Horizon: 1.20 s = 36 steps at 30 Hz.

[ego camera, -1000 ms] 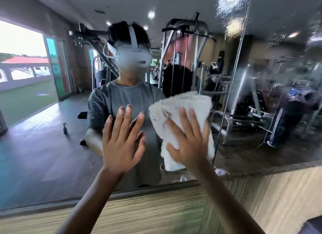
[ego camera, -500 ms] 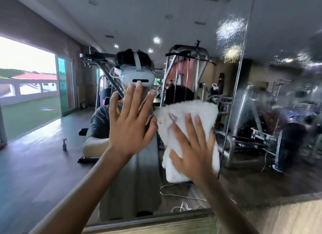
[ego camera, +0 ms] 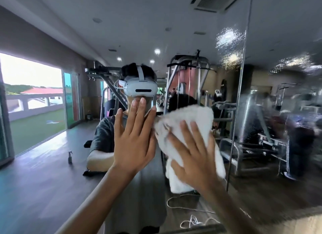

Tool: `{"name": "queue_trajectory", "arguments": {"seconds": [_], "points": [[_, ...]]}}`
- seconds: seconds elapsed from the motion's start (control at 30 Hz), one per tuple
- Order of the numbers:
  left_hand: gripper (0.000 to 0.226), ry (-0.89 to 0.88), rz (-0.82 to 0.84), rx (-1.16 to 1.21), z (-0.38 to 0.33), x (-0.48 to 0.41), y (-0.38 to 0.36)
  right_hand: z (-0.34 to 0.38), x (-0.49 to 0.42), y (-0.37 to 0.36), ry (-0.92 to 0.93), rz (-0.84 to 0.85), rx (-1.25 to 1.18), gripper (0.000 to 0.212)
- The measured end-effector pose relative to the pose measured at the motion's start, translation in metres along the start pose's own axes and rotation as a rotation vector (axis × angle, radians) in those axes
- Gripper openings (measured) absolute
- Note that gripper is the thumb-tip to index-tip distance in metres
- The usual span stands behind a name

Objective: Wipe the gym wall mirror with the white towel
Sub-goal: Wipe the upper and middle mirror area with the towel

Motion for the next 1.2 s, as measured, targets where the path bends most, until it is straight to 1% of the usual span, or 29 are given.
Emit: {"name": "queue_trajectory", "arguments": {"seconds": [0.03, 0.07, 0.13, 0.2, 0.23, 0.27, 0.33, 0.4, 0.47, 0.5, 0.57, 0.6, 0.67, 0.77, 0.83, 0.87, 0.9, 1.0, 1.03, 1.07, 1.1, 1.13, 1.2], "points": [[0.058, -0.001, 0.003, 0.017, 0.001, 0.000, 0.002, -0.011, 0.012, -0.001, -0.003, 0.010, -0.005, 0.078], [0.058, -0.003, 0.000, 0.028, 0.001, 0.000, 0.004, -0.030, 0.016, -0.002, -0.064, 0.009, -0.014, 0.075], [0.055, -0.016, -0.007, 0.030, 0.002, -0.007, 0.011, -0.074, -0.003, 0.001, -0.291, 0.003, -0.035, 0.070], [0.048, -0.030, -0.021, 0.032, 0.003, -0.029, 0.019, -0.105, -0.053, 0.013, -0.498, -0.049, -0.085, 0.068], [0.047, -0.028, -0.031, 0.036, 0.004, -0.046, 0.022, -0.109, -0.083, 0.020, -0.549, -0.071, -0.109, 0.069], [0.048, -0.019, -0.044, 0.038, 0.005, -0.065, 0.024, -0.106, -0.110, 0.026, -0.560, -0.084, -0.115, 0.069], [0.053, -0.010, -0.078, 0.020, 0.010, -0.101, 0.026, -0.088, -0.146, 0.033, -0.465, -0.087, -0.094, 0.072], [0.058, -0.013, -0.084, -0.024, 0.019, -0.125, 0.024, -0.064, -0.146, 0.032, -0.284, -0.091, -0.036, 0.074], [0.061, -0.008, -0.067, -0.082, 0.026, -0.133, 0.018, -0.046, -0.111, 0.024, -0.103, -0.093, 0.008, 0.076], [0.061, -0.007, -0.055, -0.103, 0.028, -0.133, 0.015, -0.044, -0.087, 0.018, -0.042, -0.086, 0.025, 0.078], [0.063, -0.011, -0.031, -0.118, 0.027, -0.131, 0.011, -0.055, -0.045, 0.009, 0.008, -0.061, 0.047, 0.081], [0.063, -0.012, -0.025, -0.118, 0.026, -0.131, 0.010, -0.068, -0.035, 0.009, -0.013, -0.054, 0.048, 0.078], [0.064, -0.008, -0.023, -0.116, 0.024, -0.132, 0.010, -0.097, -0.039, 0.010, -0.146, -0.042, 0.027, 0.072], [0.064, 0.001, -0.008, -0.109, 0.024, -0.131, 0.009, -0.126, -0.092, 0.025, -0.412, -0.095, -0.067, 0.065], [0.064, 0.003, -0.007, -0.101, 0.024, -0.130, 0.010, -0.126, -0.130, 0.031, -0.491, -0.113, -0.099, 0.067], [0.064, 0.001, -0.013, -0.097, 0.024, -0.130, 0.010, -0.118, -0.141, 0.033, -0.475, -0.110, -0.085, 0.069], [0.064, -0.003, -0.025, -0.095, 0.024, -0.130, 0.011, -0.106, -0.146, 0.032, -0.421, -0.109, -0.060, 0.070], [0.063, -0.021, -0.059, -0.097, 0.027, -0.129, 0.012, -0.065, -0.116, 0.022, -0.117, -0.081, -0.007, 0.074], [0.063, -0.028, -0.063, -0.090, 0.027, -0.129, 0.012, -0.061, -0.099, 0.018, -0.025, -0.067, 0.014, 0.076], [0.064, -0.033, -0.060, -0.081, 0.027, -0.128, 0.011, -0.066, -0.086, 0.015, 0.029, -0.052, 0.034, 0.076], [0.064, -0.030, -0.057, -0.070, 0.027, -0.128, 0.011, -0.079, -0.080, 0.014, 0.025, -0.040, 0.049, 0.076], [0.065, -0.019, -0.062, -0.061, 0.025, -0.129, 0.013, -0.098, -0.083, 0.015, -0.045, -0.033, 0.052, 0.075], [0.060, -0.007, -0.091, -0.053, 0.022, -0.138, 0.019, -0.133, -0.107, 0.022, -0.287, -0.044, 0.008, 0.071]]}}
Point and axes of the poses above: each hand's wrist, its own x-axis away from the middle knuckle, its own y-axis out of the back of the hand, z = x × y, the point moved 6 cm from there along -x, towards the middle knuckle, and after that the axes turned 3 degrees about x, right-handed, at the moved point
